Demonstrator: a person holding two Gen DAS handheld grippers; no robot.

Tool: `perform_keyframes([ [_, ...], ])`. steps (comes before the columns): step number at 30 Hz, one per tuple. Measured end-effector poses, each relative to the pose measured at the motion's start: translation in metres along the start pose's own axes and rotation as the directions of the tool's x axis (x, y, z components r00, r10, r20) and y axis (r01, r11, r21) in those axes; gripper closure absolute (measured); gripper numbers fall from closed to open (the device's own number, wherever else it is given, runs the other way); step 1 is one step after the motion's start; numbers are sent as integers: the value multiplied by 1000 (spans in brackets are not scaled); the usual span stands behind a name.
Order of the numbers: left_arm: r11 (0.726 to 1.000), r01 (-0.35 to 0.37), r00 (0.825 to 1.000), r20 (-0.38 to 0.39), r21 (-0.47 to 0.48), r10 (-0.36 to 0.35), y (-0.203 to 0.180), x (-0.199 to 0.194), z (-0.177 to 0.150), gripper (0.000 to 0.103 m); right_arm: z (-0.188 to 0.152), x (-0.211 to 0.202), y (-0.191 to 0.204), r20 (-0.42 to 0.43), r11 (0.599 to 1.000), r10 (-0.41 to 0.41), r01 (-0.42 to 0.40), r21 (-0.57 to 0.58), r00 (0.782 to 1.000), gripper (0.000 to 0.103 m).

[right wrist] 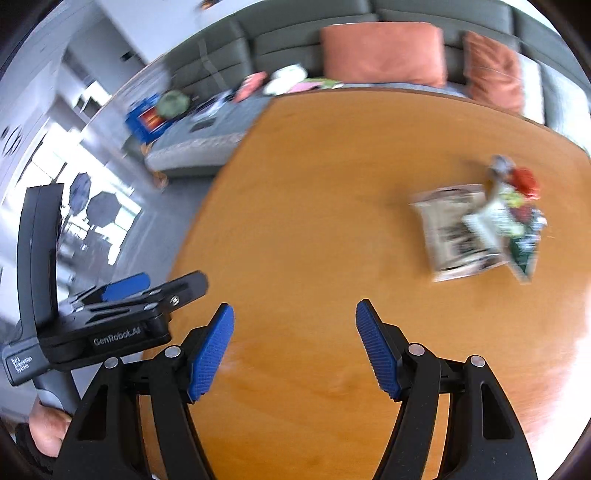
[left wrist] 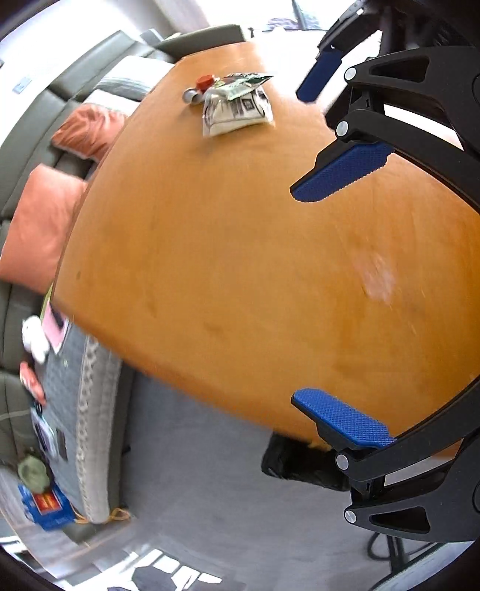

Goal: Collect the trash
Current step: 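Move both open tools back over the table toward the wrappers, then grasp the clear printed bag with the left tool while the right tool grasps the green snack wrapper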

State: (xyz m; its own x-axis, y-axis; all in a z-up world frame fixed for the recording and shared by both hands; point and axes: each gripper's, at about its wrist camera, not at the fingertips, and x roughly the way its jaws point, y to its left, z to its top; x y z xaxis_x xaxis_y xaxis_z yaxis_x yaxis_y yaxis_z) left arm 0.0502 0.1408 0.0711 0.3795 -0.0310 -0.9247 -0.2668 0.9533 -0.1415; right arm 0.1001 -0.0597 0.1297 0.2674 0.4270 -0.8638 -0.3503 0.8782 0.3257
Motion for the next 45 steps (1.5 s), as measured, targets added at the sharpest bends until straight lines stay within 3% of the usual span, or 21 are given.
perform_keyframes([
  [8,998,1,999,-48,56,1,-68,32,27,5,33,-16,-100,57,974,-158,147,171,986,32],
  [13,999,11,997,-78,41,-8,-90,49,37,5,51,4,-153,7,922,-210,196,333,978,32],
  [17,999,7,996,-93,36,-4,-107,59,44,5,61,19,-180,-41,857,-248,238,456,968,27],
  [20,999,1,995,-97,46,3,-116,64,50,5,64,31,-191,-81,819,-290,291,495,954,26],
  [23,999,-6,995,-103,54,11,-124,68,55,5,66,42,-200,-93,801,-274,281,529,957,22],
  [28,998,-22,993,-111,61,28,-133,76,57,5,77,55,-203,-114,799,-278,295,523,954,19],
  [32,999,-26,992,-124,46,31,-139,80,58,5,82,56,-200,-127,833,-288,314,456,949,35],
  [38,999,-10,989,-145,40,15,-159,85,54,5,56,33,-224,-129,826,-235,267,497,964,39],
  [45,999,-6,985,-171,39,13,-201,105,54,5,21,1,-256,-103,816,-242,260,516,965,39],
])
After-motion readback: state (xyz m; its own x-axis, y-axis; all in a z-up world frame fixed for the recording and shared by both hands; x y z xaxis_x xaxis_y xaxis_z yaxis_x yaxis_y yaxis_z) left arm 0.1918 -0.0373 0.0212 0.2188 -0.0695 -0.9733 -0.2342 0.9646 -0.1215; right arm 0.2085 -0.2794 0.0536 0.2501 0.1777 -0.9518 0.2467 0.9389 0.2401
